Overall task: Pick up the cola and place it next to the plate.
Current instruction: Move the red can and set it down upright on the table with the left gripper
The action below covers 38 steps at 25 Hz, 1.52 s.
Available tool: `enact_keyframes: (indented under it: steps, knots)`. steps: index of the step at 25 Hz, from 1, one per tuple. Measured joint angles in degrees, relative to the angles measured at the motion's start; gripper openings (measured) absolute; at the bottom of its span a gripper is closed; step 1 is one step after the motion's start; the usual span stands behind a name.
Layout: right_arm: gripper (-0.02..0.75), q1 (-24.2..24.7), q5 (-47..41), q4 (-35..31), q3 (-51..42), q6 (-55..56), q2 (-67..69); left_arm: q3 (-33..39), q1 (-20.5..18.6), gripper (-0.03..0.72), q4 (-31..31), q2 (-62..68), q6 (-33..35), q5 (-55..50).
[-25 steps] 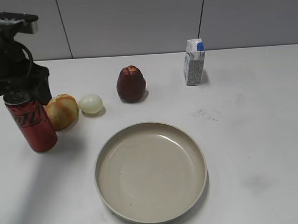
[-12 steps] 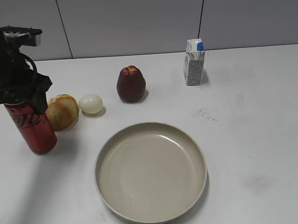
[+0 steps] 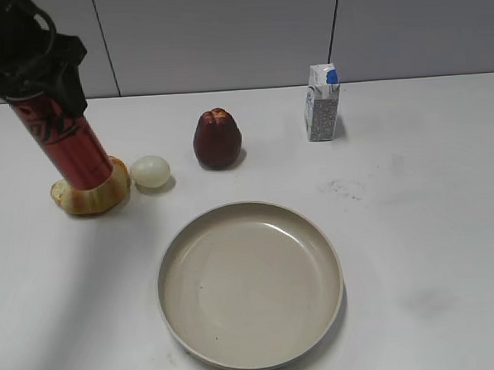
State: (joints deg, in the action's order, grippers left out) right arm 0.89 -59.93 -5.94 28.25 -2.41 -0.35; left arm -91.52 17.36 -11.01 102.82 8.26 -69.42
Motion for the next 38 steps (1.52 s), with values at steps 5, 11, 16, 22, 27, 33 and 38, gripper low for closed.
enact_keyframes:
  steps: [5,11,16,22,27,33,38]
  knots:
    - [0.533,0.00,0.00,0.00,0.00,0.00,0.00,-2.78,5.68,0.493,-0.22,0.02,-0.04,1.22]
    - [0.533,0.00,0.00,0.00,0.00,0.00,0.00,-2.94,11.74,0.493,-0.68,3.83,-0.04,7.20]
    - [0.533,0.00,0.00,0.00,0.00,0.00,0.00,-6.29,14.36,0.493,-0.75,8.89,-0.04,9.30]
    - [0.533,0.00,0.00,0.00,0.00,0.00,0.00,-15.55,16.80,0.493,-1.00,15.22,-0.06,6.87]
    - [0.533,0.00,0.00,0.00,0.00,0.00,0.00,-20.82,18.64,0.492,-1.05,20.70,-0.06,2.60]
    - [0.533,0.00,0.00,0.00,0.00,0.00,0.00,-21.35,19.90,0.492,-0.42,23.90,-0.06,2.27]
    - [0.533,0.00,0.00,0.00,0.00,0.00,0.00,-21.61,19.90,0.520,0.02,24.44,-0.12,3.31]
